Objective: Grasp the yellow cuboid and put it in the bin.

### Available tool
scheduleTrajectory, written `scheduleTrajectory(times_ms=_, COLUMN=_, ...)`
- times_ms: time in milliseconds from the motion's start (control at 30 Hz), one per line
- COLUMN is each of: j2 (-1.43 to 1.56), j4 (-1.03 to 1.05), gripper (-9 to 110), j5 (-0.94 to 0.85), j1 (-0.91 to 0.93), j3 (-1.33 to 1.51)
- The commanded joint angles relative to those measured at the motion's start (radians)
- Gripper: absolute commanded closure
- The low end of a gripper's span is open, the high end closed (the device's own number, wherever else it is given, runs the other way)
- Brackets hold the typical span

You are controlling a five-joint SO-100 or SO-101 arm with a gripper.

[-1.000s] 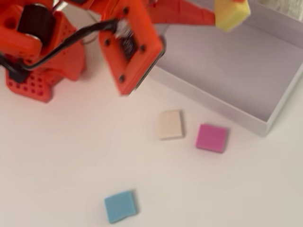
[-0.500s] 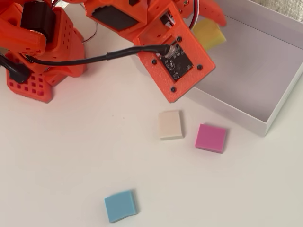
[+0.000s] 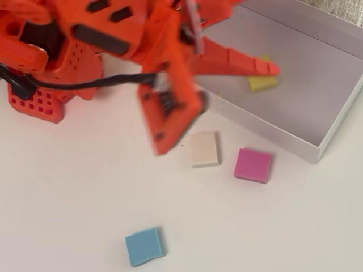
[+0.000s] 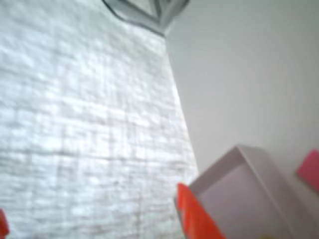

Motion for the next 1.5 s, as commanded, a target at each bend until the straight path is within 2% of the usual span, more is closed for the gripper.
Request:
scheduleTrajectory(times_ms=0, j2=0.143, j4=-0.106, gripper=58, j5=0.048, j1=0.183, j3=0.011)
scheduleTrajectory(times_ms=133, j2=0.328, j4=-0.087, gripper=67, j5=0.121, j1=0.321, j3=0.146)
scheduleTrajectory(times_ms=433, j2=0.670, j4=0.353, gripper=70, j5=0.193, j1=0.434, j3=0.443)
scheduleTrajectory(times_ms=500, j2=0.670, j4=0.407, gripper=75, j5=0.193, j1=0.454, j3=0.477)
scheduleTrajectory(times_ms=633, j2=0.670, j4=0.497, gripper=77, j5=0.193, j1=0.482, j3=0.485)
scheduleTrajectory(times_ms=700, j2=0.670, j4=0.522, gripper=86, j5=0.190, j1=0.486, j3=0.497)
scheduleTrajectory(times_ms=767, j2=0.670, j4=0.565, gripper=89, j5=0.189, j1=0.486, j3=0.506)
scheduleTrajectory(times_ms=867, j2=0.670, j4=0.581, gripper=93, j5=0.187, j1=0.486, j3=0.508)
scheduleTrajectory(times_ms=967, j2=0.670, j4=0.581, gripper=106, j5=0.186, j1=0.486, j3=0.508)
scheduleTrajectory(times_ms=1033, j2=0.670, j4=0.581, gripper=110, j5=0.184, j1=0.486, j3=0.508)
scheduleTrajectory(times_ms=1467, j2=0.670, j4=0.581, gripper=110, j5=0.187, j1=0.491, j3=0.506)
